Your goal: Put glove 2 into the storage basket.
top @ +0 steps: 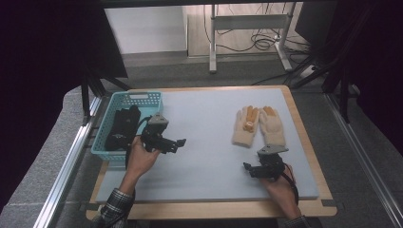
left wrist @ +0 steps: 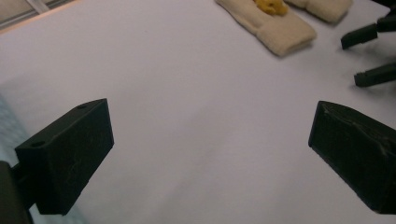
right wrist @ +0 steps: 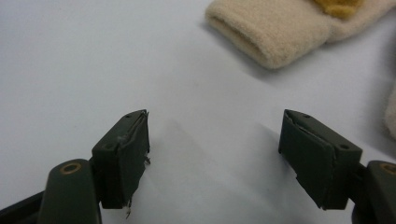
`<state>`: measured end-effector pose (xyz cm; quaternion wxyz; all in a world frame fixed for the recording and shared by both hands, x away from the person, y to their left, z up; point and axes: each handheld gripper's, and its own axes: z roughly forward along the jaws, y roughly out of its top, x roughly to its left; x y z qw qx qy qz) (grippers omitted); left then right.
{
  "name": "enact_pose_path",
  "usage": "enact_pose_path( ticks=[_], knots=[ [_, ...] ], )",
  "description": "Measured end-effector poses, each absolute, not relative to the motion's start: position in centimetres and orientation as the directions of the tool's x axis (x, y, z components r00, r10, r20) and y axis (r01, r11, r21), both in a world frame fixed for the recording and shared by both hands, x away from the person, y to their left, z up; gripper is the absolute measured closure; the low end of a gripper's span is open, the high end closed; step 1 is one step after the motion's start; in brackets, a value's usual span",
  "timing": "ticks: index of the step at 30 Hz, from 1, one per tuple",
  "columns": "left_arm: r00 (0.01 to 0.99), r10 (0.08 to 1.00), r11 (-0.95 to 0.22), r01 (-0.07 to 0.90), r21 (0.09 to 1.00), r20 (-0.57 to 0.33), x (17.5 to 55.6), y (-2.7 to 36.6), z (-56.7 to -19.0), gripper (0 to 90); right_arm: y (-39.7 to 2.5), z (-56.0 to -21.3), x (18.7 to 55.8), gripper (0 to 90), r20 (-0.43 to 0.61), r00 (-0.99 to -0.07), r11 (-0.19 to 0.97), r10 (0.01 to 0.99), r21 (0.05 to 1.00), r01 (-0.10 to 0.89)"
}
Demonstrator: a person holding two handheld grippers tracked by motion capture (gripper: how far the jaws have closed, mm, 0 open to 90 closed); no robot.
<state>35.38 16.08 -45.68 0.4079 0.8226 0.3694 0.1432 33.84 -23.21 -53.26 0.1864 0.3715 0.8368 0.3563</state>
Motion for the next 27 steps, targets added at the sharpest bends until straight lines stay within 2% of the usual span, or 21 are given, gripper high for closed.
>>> enact_pose_path(
  ticks=[7,18,25,27],
  knots=[
    [0.710,0.702,-0.428,0.481,0.765,-0.054,33.4,14.3,-48.3,0.2,-23.2,-53.3,33.8,24.0,-0.049,-0.654,0.471,0.755,0.736,0.487],
    [0.681,0.730,-0.428,0.517,0.742,-0.054,31.3,13.7,-52.2,0.2,-23.2,-53.3,33.9,21.7,-0.055,-0.646,0.469,0.761,0.734,0.491],
    [0.652,0.758,-0.478,0.542,0.691,0.013,30.8,13.3,-54.0,0.2,-23.2,-53.3,33.9,21.4,-0.054,-0.645,0.469,0.762,0.733,0.492],
    [0.656,0.755,-0.480,0.552,0.682,0.000,30.8,13.1,-54.4,0.3,-23.2,-53.3,33.9,21.4,-0.051,-0.645,0.467,0.763,0.734,0.494]
  ],
)
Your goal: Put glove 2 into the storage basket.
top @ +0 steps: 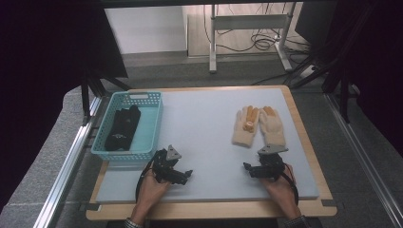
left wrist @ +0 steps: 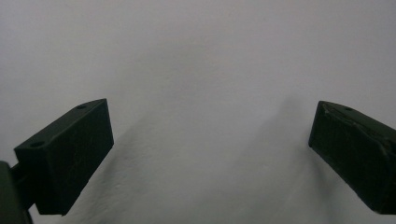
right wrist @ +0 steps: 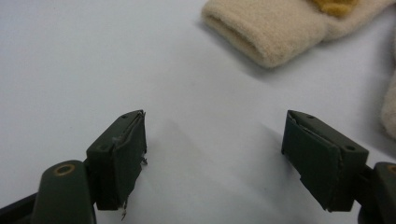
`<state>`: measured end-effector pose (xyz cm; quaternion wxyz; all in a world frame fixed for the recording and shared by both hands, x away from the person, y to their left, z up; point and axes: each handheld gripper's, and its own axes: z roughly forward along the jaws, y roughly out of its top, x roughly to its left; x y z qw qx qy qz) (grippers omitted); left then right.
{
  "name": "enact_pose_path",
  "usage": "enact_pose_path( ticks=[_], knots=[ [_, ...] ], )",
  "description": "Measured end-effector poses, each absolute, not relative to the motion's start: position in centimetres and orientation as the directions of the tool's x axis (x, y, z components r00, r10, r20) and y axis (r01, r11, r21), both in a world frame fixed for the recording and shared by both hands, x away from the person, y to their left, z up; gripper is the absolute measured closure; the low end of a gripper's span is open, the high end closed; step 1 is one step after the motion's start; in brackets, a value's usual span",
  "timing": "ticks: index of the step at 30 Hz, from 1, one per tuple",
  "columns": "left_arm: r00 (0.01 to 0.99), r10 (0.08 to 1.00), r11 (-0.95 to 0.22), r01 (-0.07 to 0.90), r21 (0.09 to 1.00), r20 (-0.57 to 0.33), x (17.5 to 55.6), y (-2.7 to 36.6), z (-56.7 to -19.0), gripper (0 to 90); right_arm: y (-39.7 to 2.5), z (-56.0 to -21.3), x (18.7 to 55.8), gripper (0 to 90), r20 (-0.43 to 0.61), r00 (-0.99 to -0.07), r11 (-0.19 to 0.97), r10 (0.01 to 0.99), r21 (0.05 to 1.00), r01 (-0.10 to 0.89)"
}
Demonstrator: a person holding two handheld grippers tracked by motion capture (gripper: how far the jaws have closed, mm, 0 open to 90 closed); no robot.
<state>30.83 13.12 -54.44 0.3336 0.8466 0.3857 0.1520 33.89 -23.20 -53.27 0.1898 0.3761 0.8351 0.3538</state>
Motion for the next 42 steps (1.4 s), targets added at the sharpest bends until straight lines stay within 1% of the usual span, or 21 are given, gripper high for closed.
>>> enact_pose_path(
  ticks=[4,16,19,23,26,31,35,37,39,42],
  knots=[
    [0.649,0.760,-0.446,0.568,0.691,-0.043,30.9,13.3,-54.9,0.3,-23.2,-53.3,33.9,21.4,-0.045,-0.645,0.464,0.762,0.734,0.496],
    [0.648,0.760,-0.446,0.567,0.693,-0.041,30.9,13.3,-54.9,0.8,-23.3,-53.2,33.9,21.8,-0.038,-0.646,0.459,0.762,0.735,0.499],
    [0.648,0.761,-0.445,0.567,0.693,-0.041,30.9,13.3,-54.9,0.8,-23.4,-53.2,34.0,23.4,-0.029,-0.643,0.451,0.765,0.737,0.503],
    [0.648,0.761,-0.445,0.567,0.693,-0.041,30.8,13.3,-54.9,0.9,-23.7,-53.1,34.0,29.1,-0.008,-0.653,0.440,0.758,0.744,0.502],
    [0.648,0.761,-0.445,0.566,0.694,-0.041,30.8,13.3,-54.9,0.9,-24.0,-52.9,34.0,33.1,-0.026,-0.652,0.450,0.757,0.745,0.493],
    [0.647,0.761,-0.444,0.566,0.694,-0.040,30.8,13.3,-54.9,0.9,-25.0,-51.8,34.4,36.0,-0.016,-0.641,0.425,0.767,0.762,0.489],
    [0.647,0.761,-0.445,0.566,0.694,-0.040,30.8,13.3,-54.9,1.0,-26.3,-50.9,35.2,39.5,-0.021,-0.613,0.402,0.790,0.773,0.491],
    [0.647,0.761,-0.445,0.566,0.694,-0.040,30.8,13.3,-54.9,1.0,-27.2,-50.6,35.9,43.0,-0.021,-0.598,0.392,0.802,0.774,0.498],
    [0.647,0.762,-0.444,0.567,0.694,-0.040,30.8,13.3,-54.9,1.0,-27.9,-50.4,36.7,48.9,-0.037,-0.585,0.396,0.810,0.770,0.500],
    [0.647,0.762,-0.444,0.566,0.694,-0.040,30.8,13.3,-54.9,1.0,-29.1,-50.0,37.8,55.2,-0.057,-0.559,0.393,0.827,0.770,0.503]
  ],
)
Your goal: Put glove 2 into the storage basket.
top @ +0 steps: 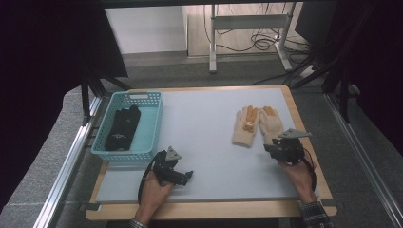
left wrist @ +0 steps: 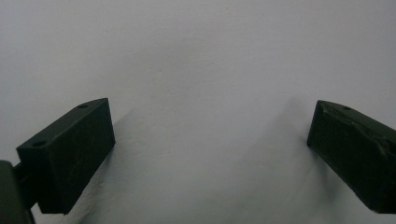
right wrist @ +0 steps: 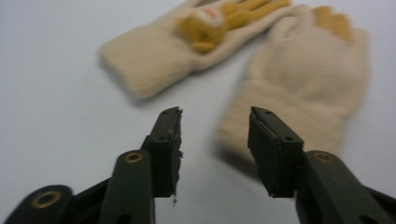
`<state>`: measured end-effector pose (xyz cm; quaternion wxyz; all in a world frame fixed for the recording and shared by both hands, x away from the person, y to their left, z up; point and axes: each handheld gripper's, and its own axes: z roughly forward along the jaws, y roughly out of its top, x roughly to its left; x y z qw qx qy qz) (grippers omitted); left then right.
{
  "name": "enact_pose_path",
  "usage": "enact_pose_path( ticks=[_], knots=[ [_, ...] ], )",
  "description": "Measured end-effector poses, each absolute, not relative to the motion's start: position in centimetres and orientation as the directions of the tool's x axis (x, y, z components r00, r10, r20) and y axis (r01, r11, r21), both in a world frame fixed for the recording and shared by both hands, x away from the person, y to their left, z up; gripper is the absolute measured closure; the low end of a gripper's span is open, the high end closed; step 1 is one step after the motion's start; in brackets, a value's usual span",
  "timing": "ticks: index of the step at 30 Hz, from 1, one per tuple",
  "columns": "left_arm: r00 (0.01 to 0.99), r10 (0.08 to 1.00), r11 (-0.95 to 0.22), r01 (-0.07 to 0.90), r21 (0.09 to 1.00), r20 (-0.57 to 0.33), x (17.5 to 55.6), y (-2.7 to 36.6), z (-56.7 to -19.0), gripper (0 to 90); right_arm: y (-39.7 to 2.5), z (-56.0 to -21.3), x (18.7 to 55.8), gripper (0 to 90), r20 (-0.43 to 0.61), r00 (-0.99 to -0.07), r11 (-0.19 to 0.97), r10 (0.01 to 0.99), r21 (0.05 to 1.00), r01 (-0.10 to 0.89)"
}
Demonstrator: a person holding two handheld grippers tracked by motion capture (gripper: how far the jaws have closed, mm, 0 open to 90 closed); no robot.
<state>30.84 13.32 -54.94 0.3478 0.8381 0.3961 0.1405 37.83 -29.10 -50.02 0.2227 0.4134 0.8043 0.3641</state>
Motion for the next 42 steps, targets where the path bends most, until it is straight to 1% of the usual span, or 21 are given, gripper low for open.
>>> enact_pose_path(
  ticks=[2,5,7,10,14,18,23,25,27,29,32,36,42],
  knots=[
    [0.647,0.762,-0.444,0.566,0.694,-0.040,30.8,13.3,-54.9,1.0,-29.8,-49.7,38.6,57.2,-0.060,-0.541,0.381,0.839,0.775,0.504],
    [0.647,0.761,-0.445,0.566,0.694,-0.040,30.8,13.3,-54.9,1.0,-30.6,-49.1,39.7,57.0,-0.069,-0.523,0.374,0.850,0.778,0.505],
    [0.647,0.762,-0.444,0.566,0.695,-0.040,30.8,13.3,-54.9,1.0,-30.9,-48.9,40.6,52.4,-0.076,-0.511,0.371,0.856,0.780,0.504],
    [0.647,0.762,-0.444,0.566,0.695,-0.040,30.8,13.3,-54.9,1.0,-31.2,-48.8,42.2,41.4,-0.099,-0.487,0.374,0.868,0.776,0.508],
    [0.646,0.762,-0.443,0.566,0.695,-0.040,30.8,13.3,-54.9,1.0,-31.1,-49.1,44.3,32.9,-0.089,-0.488,0.369,0.868,0.773,0.516],
    [0.647,0.762,-0.444,0.566,0.695,-0.040,30.8,13.3,-54.9,1.0,-30.8,-49.8,46.0,29.5,-0.068,-0.485,0.358,0.872,0.764,0.536],
    [0.647,0.762,-0.444,0.566,0.695,-0.040,30.8,13.3,-54.9,1.0,-30.0,-51.2,47.5,28.7,-0.095,-0.497,0.401,0.863,0.728,0.557],
    [0.647,0.762,-0.444,0.566,0.695,-0.040,30.8,13.3,-54.9,1.0,-29.7,-51.8,47.9,30.4,-0.110,-0.501,0.420,0.858,0.713,0.561],
    [0.647,0.762,-0.444,0.565,0.695,-0.039,30.8,13.3,-54.9,1.0,-29.8,-52.0,47.9,37.7,-0.062,-0.492,0.378,0.869,0.725,0.576],
    [0.647,0.762,-0.444,0.565,0.695,-0.039,30.8,13.3,-54.9,1.0,-29.9,-51.9,47.8,47.0,-0.048,-0.473,0.357,0.880,0.725,0.590],
    [0.647,0.762,-0.444,0.565,0.695,-0.039,30.8,13.3,-54.9,1.0,-29.8,-51.6,47.4,53.7,-0.033,-0.460,0.344,0.887,0.712,0.612],
    [0.647,0.762,-0.444,0.565,0.695,-0.039,30.8,13.3,-54.9,1.0,-30.1,-51.2,46.8,58.7,-0.013,-0.455,0.323,0.890,0.721,0.613],
    [0.646,0.762,-0.443,0.566,0.696,-0.040,30.8,13.3,-55.0,1.0,-30.9,-50.0,45.4,59.5,-0.013,-0.452,0.310,0.892,0.745,0.590]
  ],
)
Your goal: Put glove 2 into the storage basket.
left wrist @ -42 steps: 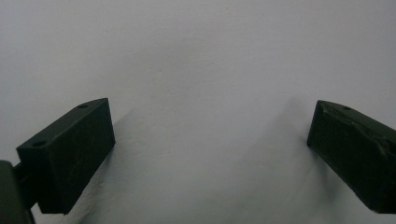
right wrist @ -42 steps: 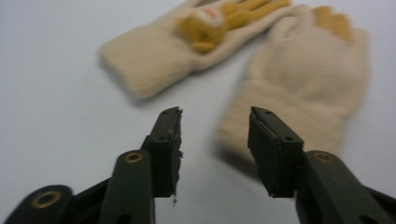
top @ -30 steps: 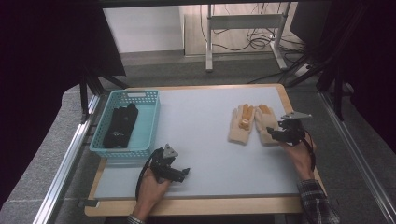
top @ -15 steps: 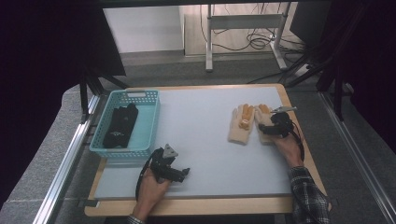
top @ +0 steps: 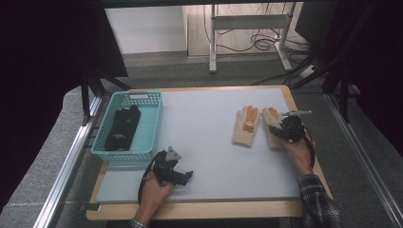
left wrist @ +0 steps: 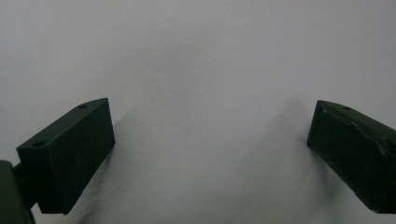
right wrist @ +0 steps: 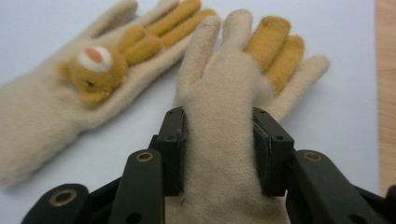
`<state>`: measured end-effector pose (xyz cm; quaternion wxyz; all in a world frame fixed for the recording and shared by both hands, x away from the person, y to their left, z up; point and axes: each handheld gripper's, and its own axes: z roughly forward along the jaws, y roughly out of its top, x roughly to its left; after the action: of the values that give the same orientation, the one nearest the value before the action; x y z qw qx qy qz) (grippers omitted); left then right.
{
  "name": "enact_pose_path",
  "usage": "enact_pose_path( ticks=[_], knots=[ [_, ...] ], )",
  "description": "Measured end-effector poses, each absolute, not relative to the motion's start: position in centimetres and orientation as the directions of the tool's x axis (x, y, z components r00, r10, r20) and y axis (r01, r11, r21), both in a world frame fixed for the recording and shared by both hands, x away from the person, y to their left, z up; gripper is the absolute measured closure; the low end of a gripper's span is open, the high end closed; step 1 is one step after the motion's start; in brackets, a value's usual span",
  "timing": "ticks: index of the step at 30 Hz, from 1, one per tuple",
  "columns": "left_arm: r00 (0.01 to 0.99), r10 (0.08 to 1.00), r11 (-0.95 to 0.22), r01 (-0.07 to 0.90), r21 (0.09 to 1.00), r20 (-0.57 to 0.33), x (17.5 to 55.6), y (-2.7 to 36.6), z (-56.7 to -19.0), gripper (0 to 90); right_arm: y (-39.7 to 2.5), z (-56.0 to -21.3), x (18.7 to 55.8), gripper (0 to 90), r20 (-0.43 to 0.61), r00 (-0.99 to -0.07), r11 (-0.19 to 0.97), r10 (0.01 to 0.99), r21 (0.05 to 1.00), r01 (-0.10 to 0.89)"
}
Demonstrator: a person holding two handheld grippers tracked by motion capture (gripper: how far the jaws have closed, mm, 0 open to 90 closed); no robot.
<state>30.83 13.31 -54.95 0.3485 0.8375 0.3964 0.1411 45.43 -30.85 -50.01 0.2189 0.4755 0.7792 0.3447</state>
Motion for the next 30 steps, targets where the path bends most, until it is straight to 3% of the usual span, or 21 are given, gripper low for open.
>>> enact_pose_path(
  ticks=[15,30],
  knots=[
    [0.646,0.762,-0.444,0.566,0.695,-0.040,30.8,13.3,-54.9,1.0,-29.4,-46.8,40.5,58.9,0.003,-0.534,0.314,0.845,0.806,0.501],
    [0.648,0.761,-0.446,0.564,0.695,-0.037,30.8,13.3,-54.9,1.0,-21.7,-46.8,36.9,58.0,-0.004,-0.702,0.423,0.712,0.800,0.425]
  ],
)
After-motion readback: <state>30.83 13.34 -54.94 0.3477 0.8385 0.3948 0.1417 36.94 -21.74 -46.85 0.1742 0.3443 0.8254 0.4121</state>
